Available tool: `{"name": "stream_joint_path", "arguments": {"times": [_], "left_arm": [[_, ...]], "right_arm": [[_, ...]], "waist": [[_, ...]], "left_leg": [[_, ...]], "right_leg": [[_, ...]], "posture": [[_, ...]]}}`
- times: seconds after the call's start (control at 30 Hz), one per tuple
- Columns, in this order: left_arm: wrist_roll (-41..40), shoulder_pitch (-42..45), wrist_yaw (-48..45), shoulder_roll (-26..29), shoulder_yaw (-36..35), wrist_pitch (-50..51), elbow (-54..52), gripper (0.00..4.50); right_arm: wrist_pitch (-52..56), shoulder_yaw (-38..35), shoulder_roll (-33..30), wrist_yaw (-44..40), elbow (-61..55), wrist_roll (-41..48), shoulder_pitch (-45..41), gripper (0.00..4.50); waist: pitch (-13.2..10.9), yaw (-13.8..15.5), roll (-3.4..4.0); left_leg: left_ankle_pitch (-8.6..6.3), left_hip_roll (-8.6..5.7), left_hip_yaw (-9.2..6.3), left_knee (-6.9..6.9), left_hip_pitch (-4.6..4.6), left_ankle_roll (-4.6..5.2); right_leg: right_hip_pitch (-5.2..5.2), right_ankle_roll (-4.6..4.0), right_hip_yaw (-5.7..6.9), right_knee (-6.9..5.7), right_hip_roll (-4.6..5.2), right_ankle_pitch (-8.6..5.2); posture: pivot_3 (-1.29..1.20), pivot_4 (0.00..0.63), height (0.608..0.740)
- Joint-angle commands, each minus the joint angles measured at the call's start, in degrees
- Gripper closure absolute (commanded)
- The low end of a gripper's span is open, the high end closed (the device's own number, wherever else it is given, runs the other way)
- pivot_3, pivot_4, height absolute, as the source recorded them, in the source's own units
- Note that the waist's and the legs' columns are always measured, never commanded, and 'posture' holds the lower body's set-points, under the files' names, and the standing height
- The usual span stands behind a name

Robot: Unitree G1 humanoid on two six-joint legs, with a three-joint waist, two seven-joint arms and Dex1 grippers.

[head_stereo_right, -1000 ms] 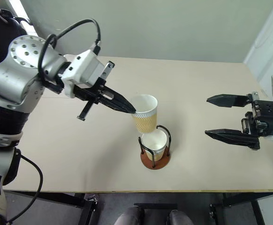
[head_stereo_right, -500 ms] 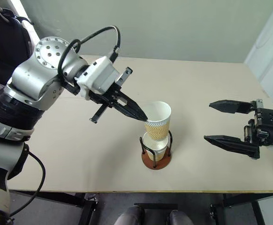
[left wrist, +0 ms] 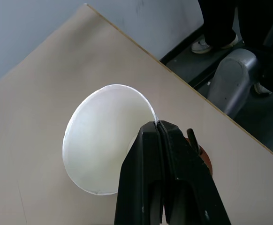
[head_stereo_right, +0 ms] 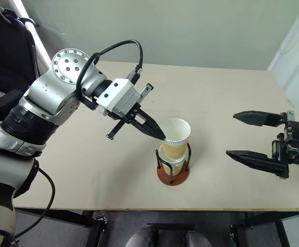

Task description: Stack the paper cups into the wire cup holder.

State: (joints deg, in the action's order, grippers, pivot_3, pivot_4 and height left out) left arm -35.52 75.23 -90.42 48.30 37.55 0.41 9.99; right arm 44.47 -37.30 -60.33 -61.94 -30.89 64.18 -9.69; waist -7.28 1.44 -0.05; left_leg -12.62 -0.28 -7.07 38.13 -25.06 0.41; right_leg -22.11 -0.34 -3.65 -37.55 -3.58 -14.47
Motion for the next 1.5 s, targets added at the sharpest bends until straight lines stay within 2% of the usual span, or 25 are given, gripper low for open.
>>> {"name": "stream_joint_path", "arguments": {"times": [0.03, 0.13, 0.4, 0.47, 0.5, 0.57, 0.7, 0.87, 1.0, 1.23, 1.5], "left_arm": [[1.8, 0.4, -2.1, 0.2, -0.3, -1.1, -0.6, 4.46], [3.4, 0.2, -2.1, -0.8, -1.1, -1.1, 0.4, 3.85], [5.5, -0.4, -2.1, -2.3, -2.8, -1.4, 2.4, 0.96], [5.9, -1.1, -1.9, -3.5, -5.6, -0.1, 3.4, 0.23], [5.6, -1.6, -1.5, -4.0, -7.5, 1.2, 3.6, 0.06], [4.3, -3.6, 1.2, -3.8, -12.4, 5.2, 3.9, 0.06], [2.6, -10.3, 4.5, 0.3, -21.4, 13.4, 2.4, 0.06], [2.2, -24.7, 8.1, 7.5, -31.1, 20.7, -0.4, 0.06], [1.1, -37.3, 11.3, 10.4, -38.4, 24.6, -5.4, 0.06], [-0.4, -49.7, 17.3, 11.6, -48.9, 29.8, -10.7, 0.06], [-2.5, -57.1, 19.8, 10.7, -58.1, 30.7, -12.8, 0.06]], "right_arm": [[-0.5, -1.6, -0.9, 0.4, -0.7, 1.2, -0.2, 0.00], [-0.7, -0.8, -0.8, 0.6, -0.6, 1.2, -0.6, 0.00], [-1.6, 1.8, -0.8, 0.0, 0.4, 0.5, -1.6, 0.00], [-2.0, 2.9, -0.9, -0.6, 0.9, -0.3, -1.7, 0.00], [-2.2, 3.4, -1.1, -1.1, 1.3, -1.1, -1.5, 0.00], [-2.3, 5.3, -2.2, -2.2, 2.8, -4.3, -0.4, 0.00], [-4.3, 8.5, -4.3, -4.6, 6.3, -11.2, 1.5, 0.00], [-7.6, 11.3, -6.0, -8.8, 12.5, -17.4, 2.1, 0.00], [-11.1, 14.2, -7.3, -12.7, 17.9, -21.9, 0.7, 0.00], [-16.6, 20.2, -8.1, -19.2, 24.9, -27.7, -3.9, 0.00], [-18.0, 24.7, -7.1, -22.5, 29.6, -29.5, -10.1, 0.00]], "waist": [[0.0, 0.0, 0.00], [0.0, 0.0, 0.00], [0.0, 0.0, 0.00], [0.0, 0.0, 0.00], [0.0, 0.0, 0.00], [0.0, 0.0, 0.00], [0.0, -0.3, 0.08], [0.1, -0.5, 0.16], [0.1, -0.5, 0.16], [0.0, 0.0, 0.16], [0.0, -0.4, 0.19]], "left_leg": [[0.00, 0.00, 0.00, 0.00, 0.00, 0.00], [0.00, 0.00, 0.00, 0.01, 0.00, 0.00], [-0.03, 0.00, 0.01, 0.01, -0.01, 0.04], [-0.03, -0.01, 0.02, 0.02, -0.03, 0.04], [-0.03, -0.01, 0.03, 0.02, -0.02, 0.04], [-0.03, -0.01, 0.03, 0.02, -0.03, 0.04], [-0.03, 0.00, 0.09, -0.02, 0.01, 0.05], [0.00, 0.04, 0.17, -0.05, 0.08, 0.01], [0.00, 0.04, 0.18, -0.04, 0.08, 0.01], [0.02, 0.03, 0.15, -0.01, 0.15, 0.03], [0.21, 0.06, 0.16, -0.14, 0.52, -0.16]], "right_leg": [[0.00, 0.01, 0.00, 0.00, 0.00, 0.00], [0.00, 0.02, -0.01, -0.01, 0.00, 0.01], [-0.01, 0.03, -0.02, 0.00, 0.00, 0.01], [-0.01, 0.03, -0.02, 0.01, 0.00, 0.01], [0.00, 0.05, -0.03, 0.03, 0.00, 0.02], [0.00, 0.06, -0.03, 0.03, 0.00, 0.03], [-0.03, 0.07, -0.05, 0.02, 0.01, 0.04], [-0.07, 0.07, -0.14, -0.01, 0.00, 0.04], [-0.09, 0.06, -0.18, 0.01, 0.00, 0.04], [-0.04, -0.14, -0.18, -0.07, -0.01, 0.18], [0.03, -0.36, -0.21, -0.35, -0.05, 0.26]], "posture": [[0.00, 0.150, 0.740], [0.00, 0.150, 0.740], [0.00, 0.150, 0.740], [0.00, 0.150, 0.740], [0.00, 0.150, 0.740], [0.00, 0.150, 0.740], [0.00, 0.150, 0.740], [0.00, 0.150, 0.740], [0.00, 0.150, 0.740], [0.00, 0.150, 0.740], [0.00, 0.150, 0.740]]}}
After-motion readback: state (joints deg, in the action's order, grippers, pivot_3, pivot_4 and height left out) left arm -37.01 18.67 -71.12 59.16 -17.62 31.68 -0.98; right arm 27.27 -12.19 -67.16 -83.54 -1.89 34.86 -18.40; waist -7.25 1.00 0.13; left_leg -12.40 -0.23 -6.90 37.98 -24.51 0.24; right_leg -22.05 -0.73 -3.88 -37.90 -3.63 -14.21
